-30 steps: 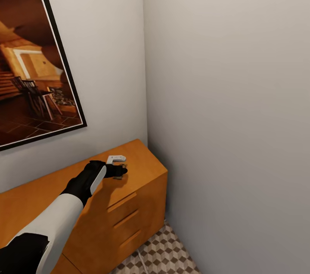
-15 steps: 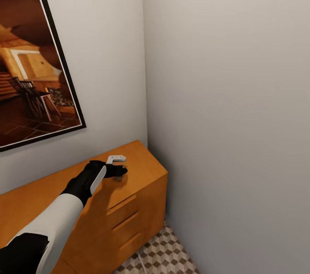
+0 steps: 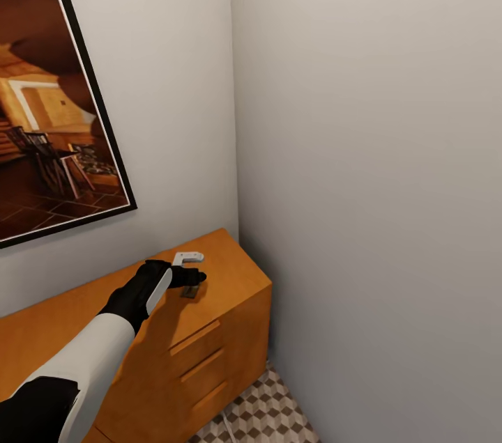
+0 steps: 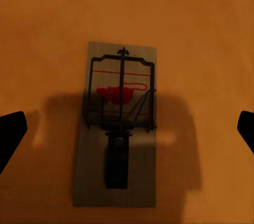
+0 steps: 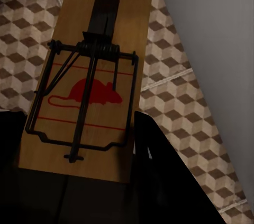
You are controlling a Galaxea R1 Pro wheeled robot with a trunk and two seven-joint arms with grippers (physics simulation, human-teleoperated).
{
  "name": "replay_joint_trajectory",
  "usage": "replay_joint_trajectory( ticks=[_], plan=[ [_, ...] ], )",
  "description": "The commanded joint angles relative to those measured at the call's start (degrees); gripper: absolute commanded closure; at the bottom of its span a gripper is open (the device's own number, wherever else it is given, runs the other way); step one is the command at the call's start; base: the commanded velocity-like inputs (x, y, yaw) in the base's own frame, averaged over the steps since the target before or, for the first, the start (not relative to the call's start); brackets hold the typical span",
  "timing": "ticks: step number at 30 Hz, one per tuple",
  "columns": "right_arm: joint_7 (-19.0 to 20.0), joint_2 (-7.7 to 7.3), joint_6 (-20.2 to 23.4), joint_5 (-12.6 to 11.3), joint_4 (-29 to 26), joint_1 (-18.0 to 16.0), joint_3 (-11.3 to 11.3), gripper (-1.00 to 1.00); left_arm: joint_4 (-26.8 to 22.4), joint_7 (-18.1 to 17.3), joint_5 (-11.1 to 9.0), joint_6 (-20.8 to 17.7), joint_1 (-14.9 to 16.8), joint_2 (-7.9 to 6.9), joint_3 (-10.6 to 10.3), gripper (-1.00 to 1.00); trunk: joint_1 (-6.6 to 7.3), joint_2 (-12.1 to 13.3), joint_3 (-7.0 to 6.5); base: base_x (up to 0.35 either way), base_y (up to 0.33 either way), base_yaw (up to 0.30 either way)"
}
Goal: Take the four mousetraps from the cabinet in the bathroom and place them on the bathroom floor. Make sure all four end up on the same floor surface, and ensure that at least two of them are either under or directly next to the same bathroom sink.
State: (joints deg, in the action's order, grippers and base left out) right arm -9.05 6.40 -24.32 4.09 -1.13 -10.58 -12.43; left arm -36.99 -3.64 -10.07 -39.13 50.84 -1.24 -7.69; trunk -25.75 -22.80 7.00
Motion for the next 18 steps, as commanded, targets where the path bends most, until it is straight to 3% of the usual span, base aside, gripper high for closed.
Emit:
replay_joint_trajectory(
  ticks=[1, 18],
  plan=[
    [-0.4, 0.02, -0.1, 0.2, 0.1, -0.1, -0.3, 1.00, 0.0, 0.2, -0.6, -0.2, 0.0, -0.08, -0.3, -1.00, -0.03, -0.1, 0.12, 0.004, 0.000, 0.000],
    [-0.4, 0.02, -0.1, 0.2, 0.1, -0.1, -0.3, 1.00, 0.5, 0.2, -0.6, -0.2, 0.0, -0.03, -0.3, -1.00, -0.03, -0.1, 0.12, 0.000, 0.000, 0.000]
  ],
)
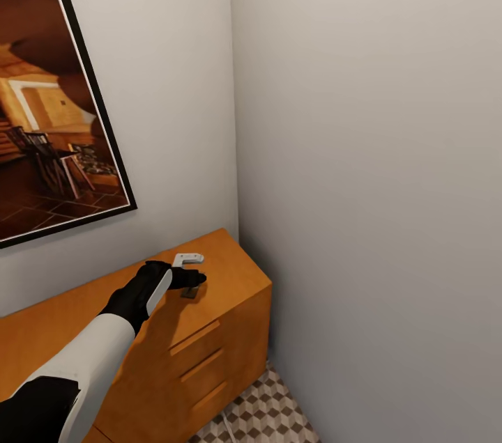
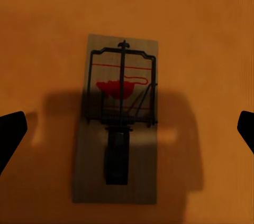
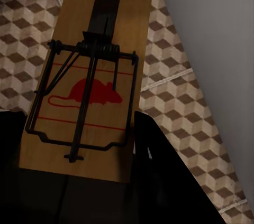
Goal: Take the four mousetraps from the cabinet in the bathroom and place them on the bathroom floor. Make sure all four end up on the same floor surface, and ensure that at least two of them are either under or directly next to the same bathroom sink.
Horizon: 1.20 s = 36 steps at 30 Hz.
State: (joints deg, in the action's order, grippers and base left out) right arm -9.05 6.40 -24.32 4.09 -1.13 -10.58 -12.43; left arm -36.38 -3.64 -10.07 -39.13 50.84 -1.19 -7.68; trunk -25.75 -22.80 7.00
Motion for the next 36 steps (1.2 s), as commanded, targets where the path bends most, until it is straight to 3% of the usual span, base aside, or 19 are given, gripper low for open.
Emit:
replay_joint_trajectory(
  ticks=[1, 23, 36],
  plan=[
    [-0.4, 0.02, -0.1, 0.2, 0.1, -0.1, -0.3, 1.00, -0.1, 0.2, -0.6, -0.2, 0.0, -0.07, -0.3, -1.00, -0.03, -0.1, 0.12, 0.000, 0.000, 0.000],
    [-0.4, 0.09, -0.1, 0.2, 0.1, -0.1, -0.3, 1.00, 0.0, 0.4, -0.5, -0.2, 0.0, 0.31, -0.4, -1.00, -0.03, -0.1, 0.12, 0.000, 0.000, 0.000],
    [-0.4, 0.12, -0.1, 0.2, 0.1, -0.1, -0.3, 1.00, 1.3, 0.6, -0.5, -0.2, 0.0, 0.31, -2.1, -1.00, -0.03, -0.1, 0.12, 0.000, 0.000, 0.000]
  ],
)
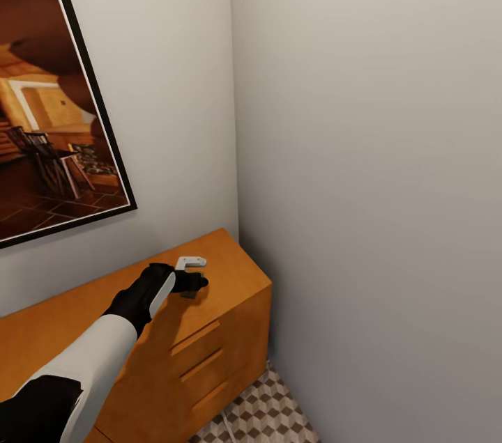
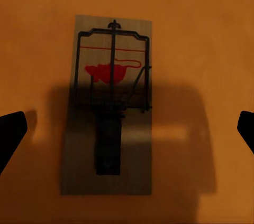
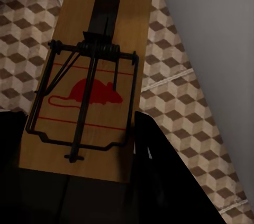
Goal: Take the four mousetraps from the cabinet in the bathroom and place them on the bathroom floor. Make sure all four end up on the same floor surface, and ensure that at least two of them are either under or directly next to the same bathroom sink.
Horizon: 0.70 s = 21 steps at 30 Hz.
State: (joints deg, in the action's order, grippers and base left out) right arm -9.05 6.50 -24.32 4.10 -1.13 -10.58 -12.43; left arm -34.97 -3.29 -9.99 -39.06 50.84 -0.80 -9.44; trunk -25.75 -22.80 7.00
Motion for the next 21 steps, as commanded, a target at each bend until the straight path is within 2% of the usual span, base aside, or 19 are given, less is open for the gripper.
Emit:
replay_joint_trajectory(
  ticks=[1, 21],
  plan=[
    [-0.4, 0.03, -0.1, 0.2, 0.1, -0.1, -0.3, 1.00, 0.0, 0.2, -0.6, -0.2, 0.1, -0.08, -0.4, -1.00, -0.03, -0.1, 0.12, 0.000, 0.000, 0.000],
    [-0.4, 0.02, -0.1, 0.2, 0.1, -0.1, -0.3, 1.00, 0.2, 0.3, -0.5, -0.2, 0.1, -0.08, -0.5, -1.00, -0.03, -0.1, 0.12, 0.000, 0.000, 0.000]
  ],
)
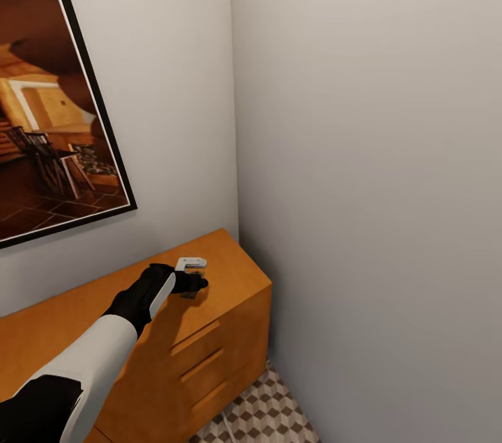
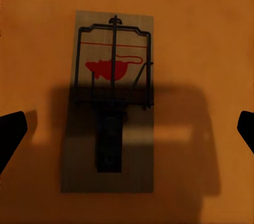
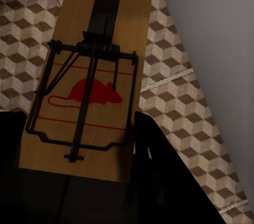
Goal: Take the four mousetraps from the cabinet in the bathroom and place them on the bathroom floor. Make sure all four end up on the same floor surface, and ensure that at least two of them are either under or directly next to the same bathroom sink.
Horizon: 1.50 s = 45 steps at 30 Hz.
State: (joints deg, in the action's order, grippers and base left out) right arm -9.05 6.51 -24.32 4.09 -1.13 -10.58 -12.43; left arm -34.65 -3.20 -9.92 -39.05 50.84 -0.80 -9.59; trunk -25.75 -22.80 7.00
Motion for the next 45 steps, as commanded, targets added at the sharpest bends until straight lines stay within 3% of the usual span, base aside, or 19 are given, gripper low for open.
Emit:
replay_joint_trajectory(
  ticks=[1, 23, 32, 45],
  plan=[
    [-0.4, 0.01, -0.1, 0.2, 0.1, -0.1, -0.3, 1.00, -0.1, 0.2, -0.6, -0.2, 0.1, -0.08, -0.3, -1.00, -0.03, -0.1, 0.12, 0.000, 0.000, 0.000],
    [-0.4, 0.00, -0.1, 0.2, 0.1, -0.1, -0.3, 1.00, 0.3, 0.2, -0.5, -0.2, -0.3, -0.08, -0.5, -1.00, -0.03, -0.1, 0.12, 0.000, 0.000, 0.000],
    [-0.4, 0.00, -0.1, 0.2, 0.1, -0.1, -0.3, 1.00, 0.9, 0.3, -0.5, -0.2, -0.6, -0.08, -2.1, -1.00, -0.03, -0.1, 0.12, 0.000, 0.000, 0.000],
    [-0.4, 0.00, -0.1, 0.2, 0.1, -0.1, -0.3, 1.00, 1.9, 0.3, -0.5, -0.2, -0.6, -0.11, -2.4, -1.00, -0.03, -0.1, 0.12, 0.000, 0.000, 0.000]
  ],
)
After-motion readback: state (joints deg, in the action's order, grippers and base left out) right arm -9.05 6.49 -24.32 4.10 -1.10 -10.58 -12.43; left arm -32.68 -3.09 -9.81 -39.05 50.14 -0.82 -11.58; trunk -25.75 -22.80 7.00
